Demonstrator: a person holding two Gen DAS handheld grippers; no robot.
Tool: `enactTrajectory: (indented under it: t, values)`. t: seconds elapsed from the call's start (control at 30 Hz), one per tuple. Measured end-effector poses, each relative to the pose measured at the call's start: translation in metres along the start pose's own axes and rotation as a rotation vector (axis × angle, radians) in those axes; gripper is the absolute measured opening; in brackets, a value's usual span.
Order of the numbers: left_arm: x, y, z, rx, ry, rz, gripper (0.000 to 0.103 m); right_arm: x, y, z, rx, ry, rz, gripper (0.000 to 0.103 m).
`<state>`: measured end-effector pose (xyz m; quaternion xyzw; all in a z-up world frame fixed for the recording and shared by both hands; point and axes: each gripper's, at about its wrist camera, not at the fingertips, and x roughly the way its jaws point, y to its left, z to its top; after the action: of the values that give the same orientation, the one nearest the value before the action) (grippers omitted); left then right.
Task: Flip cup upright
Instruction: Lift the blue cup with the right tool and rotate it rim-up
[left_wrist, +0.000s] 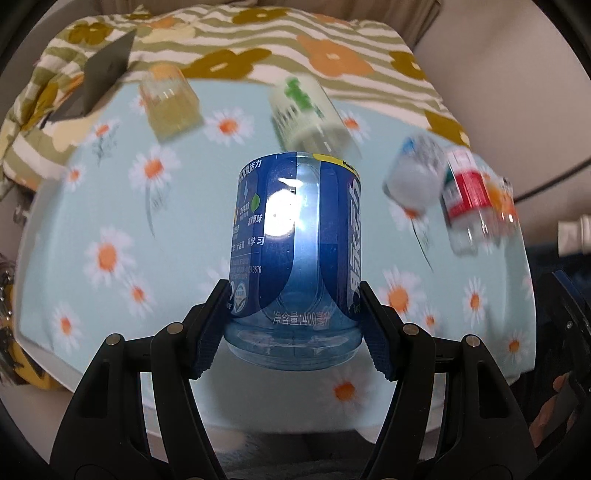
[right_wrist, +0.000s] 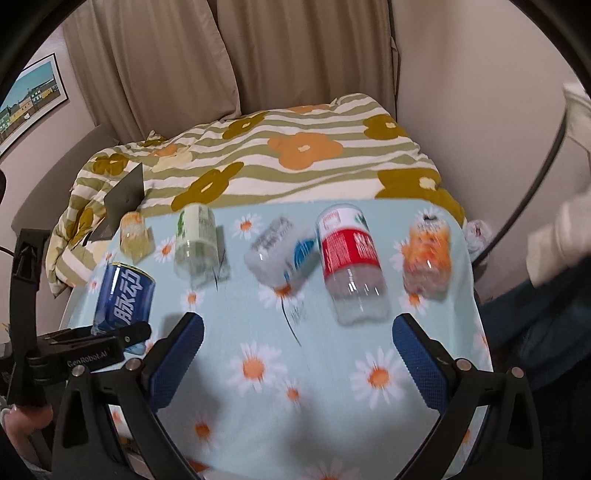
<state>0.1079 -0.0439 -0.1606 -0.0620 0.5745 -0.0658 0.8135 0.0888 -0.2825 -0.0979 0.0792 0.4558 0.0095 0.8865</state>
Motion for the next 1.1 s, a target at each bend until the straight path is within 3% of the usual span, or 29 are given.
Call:
enactTrajectory:
  t: [0.33,0.7,0.87,1.1]
  values:
    - [0.032,-0.032,-0.03,0.041,0.047,-0.014,0.071,-0.006,-0.028,-0.042,0.023,0.059,-0.008,0.102]
    - [0.047,-0.044,-0.037,0.051,0.07,0.011,0.073,-0.002,-0.044,-0.048,0.046,0.084,0.007,0.102]
    - [0.042,-0.047,-0.037,0.051,0.048,0.035,0.101,-0.006,-0.044,-0.046,0.037,0.072,0.018,0.102]
    - [0.003,-0.044,-0.038,0.065,0.015,0.085,0.103,-0.013,-0.039,-0.033,0.018,0.066,0.07,0.102]
